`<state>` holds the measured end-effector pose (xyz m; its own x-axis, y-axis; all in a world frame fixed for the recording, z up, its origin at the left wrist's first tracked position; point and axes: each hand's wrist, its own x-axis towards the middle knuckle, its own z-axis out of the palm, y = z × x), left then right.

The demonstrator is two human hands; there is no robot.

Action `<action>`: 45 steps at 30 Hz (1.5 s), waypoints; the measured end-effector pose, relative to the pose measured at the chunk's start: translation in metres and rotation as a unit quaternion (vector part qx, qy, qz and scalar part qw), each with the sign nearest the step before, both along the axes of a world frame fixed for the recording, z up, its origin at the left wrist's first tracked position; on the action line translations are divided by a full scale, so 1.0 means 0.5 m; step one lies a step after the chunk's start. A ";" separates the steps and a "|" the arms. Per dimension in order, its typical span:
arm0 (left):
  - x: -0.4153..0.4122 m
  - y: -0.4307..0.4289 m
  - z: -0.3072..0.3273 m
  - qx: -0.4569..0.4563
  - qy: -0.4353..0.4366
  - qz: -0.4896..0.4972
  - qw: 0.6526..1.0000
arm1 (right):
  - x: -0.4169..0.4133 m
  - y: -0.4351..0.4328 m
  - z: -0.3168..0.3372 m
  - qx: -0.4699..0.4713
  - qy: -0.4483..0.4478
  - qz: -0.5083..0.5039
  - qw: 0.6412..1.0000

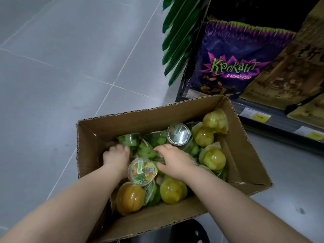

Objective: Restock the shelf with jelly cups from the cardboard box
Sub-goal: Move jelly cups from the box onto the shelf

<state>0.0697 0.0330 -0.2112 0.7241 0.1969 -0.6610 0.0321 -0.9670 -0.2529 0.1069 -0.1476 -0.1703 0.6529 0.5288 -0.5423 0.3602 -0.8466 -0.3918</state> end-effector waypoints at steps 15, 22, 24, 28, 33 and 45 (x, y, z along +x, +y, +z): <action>0.033 0.063 0.228 -0.131 -0.176 -0.060 0.974 | -0.030 0.129 -0.075 -0.139 -0.081 0.320 0.934; 0.014 0.096 0.245 -0.178 -0.245 0.009 0.953 | -0.057 0.149 -0.094 -0.195 -0.151 0.383 0.890; 0.013 0.097 0.255 -0.204 -0.256 0.047 0.944 | -0.055 0.143 -0.084 -0.181 -0.144 0.362 0.903; 0.020 0.091 0.286 -0.302 -0.326 0.185 0.876 | -0.032 0.109 -0.035 -0.133 -0.096 0.244 0.956; 0.077 0.065 0.330 -0.510 -0.326 0.392 0.693 | 0.030 0.068 0.070 -0.051 -0.040 0.025 0.998; 0.221 -0.028 0.751 -0.706 -0.096 0.427 0.557 | 0.132 -0.094 0.552 0.114 -0.054 -0.293 0.948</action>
